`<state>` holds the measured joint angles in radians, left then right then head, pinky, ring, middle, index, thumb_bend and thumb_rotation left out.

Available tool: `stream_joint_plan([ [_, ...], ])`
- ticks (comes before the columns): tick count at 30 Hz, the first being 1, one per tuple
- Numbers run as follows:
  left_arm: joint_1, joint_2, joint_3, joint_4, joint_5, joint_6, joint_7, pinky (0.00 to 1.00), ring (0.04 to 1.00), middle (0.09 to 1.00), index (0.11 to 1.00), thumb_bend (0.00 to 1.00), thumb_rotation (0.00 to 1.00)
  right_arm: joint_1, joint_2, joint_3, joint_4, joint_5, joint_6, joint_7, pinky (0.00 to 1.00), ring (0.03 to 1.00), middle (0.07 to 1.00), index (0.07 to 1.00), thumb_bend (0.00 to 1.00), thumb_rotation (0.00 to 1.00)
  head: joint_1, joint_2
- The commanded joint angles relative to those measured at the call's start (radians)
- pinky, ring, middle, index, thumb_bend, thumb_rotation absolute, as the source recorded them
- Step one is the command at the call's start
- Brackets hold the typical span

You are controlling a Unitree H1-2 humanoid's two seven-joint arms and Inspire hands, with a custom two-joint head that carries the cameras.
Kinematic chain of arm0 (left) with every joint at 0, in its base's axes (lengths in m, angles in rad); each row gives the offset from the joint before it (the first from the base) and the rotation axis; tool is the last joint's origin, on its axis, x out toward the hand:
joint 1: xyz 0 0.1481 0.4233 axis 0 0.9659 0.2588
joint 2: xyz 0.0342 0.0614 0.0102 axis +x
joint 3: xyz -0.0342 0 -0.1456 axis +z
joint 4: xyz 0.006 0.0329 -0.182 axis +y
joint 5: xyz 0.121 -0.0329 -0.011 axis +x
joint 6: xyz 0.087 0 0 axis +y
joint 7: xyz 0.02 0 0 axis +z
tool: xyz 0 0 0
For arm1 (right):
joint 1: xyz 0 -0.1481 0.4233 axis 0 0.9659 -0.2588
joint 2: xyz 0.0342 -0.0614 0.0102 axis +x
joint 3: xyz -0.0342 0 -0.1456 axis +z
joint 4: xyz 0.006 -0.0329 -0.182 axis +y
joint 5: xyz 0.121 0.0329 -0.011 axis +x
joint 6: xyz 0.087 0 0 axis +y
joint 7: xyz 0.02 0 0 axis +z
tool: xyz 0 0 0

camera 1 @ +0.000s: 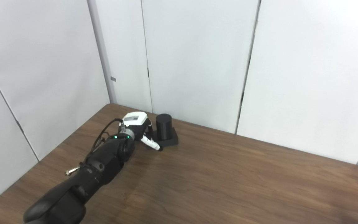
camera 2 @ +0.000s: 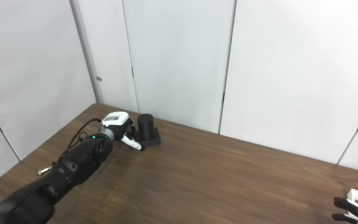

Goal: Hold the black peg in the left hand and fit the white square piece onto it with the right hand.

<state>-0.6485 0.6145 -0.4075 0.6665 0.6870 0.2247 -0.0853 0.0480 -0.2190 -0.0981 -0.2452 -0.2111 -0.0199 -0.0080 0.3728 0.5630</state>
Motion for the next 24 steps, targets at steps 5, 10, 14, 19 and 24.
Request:
stream_joint_plan([
  [5,0.059,0.021,-0.093,-0.058,0.032,-0.147,-0.056,0.93,0.942,0.876,0.487,0.52,0.06,-0.026,-0.005,-0.007,-0.030,0.006,-0.040,-0.011,0.50,0.635,0.732,0.705,0.52,0.11,-0.009,0.001],
  [10,0.097,0.027,-0.107,-0.128,0.023,-0.239,-0.064,0.94,0.958,0.893,0.486,0.52,0.06,-0.029,-0.003,-0.005,-0.027,0.004,-0.033,-0.010,0.51,0.642,0.736,0.707,0.52,0.05,-0.017,0.005],
  [14,0.113,0.023,-0.117,-0.178,0.033,-0.293,-0.060,0.95,0.959,0.904,0.486,0.52,0.06,-0.034,-0.002,0.001,-0.028,-0.005,-0.033,-0.010,0.51,0.648,0.738,0.709,0.52,0.02,-0.025,0.008],
  [19,0.120,0.024,-0.148,-0.250,0.080,-0.322,-0.065,0.93,0.963,0.927,0.491,0.52,0.07,-0.039,0.007,0.007,-0.036,-0.012,-0.020,-0.011,0.51,0.643,0.739,0.710,0.52,0.00,-0.050,0.018],
  [24,0.124,0.017,-0.160,-0.314,0.094,-0.333,-0.093,0.94,0.979,0.941,0.494,0.52,0.07,-0.044,0.020,0.011,-0.049,-0.011,-0.008,-0.008,0.51,0.649,0.746,0.710,0.52,0.00,-0.076,0.026],
])
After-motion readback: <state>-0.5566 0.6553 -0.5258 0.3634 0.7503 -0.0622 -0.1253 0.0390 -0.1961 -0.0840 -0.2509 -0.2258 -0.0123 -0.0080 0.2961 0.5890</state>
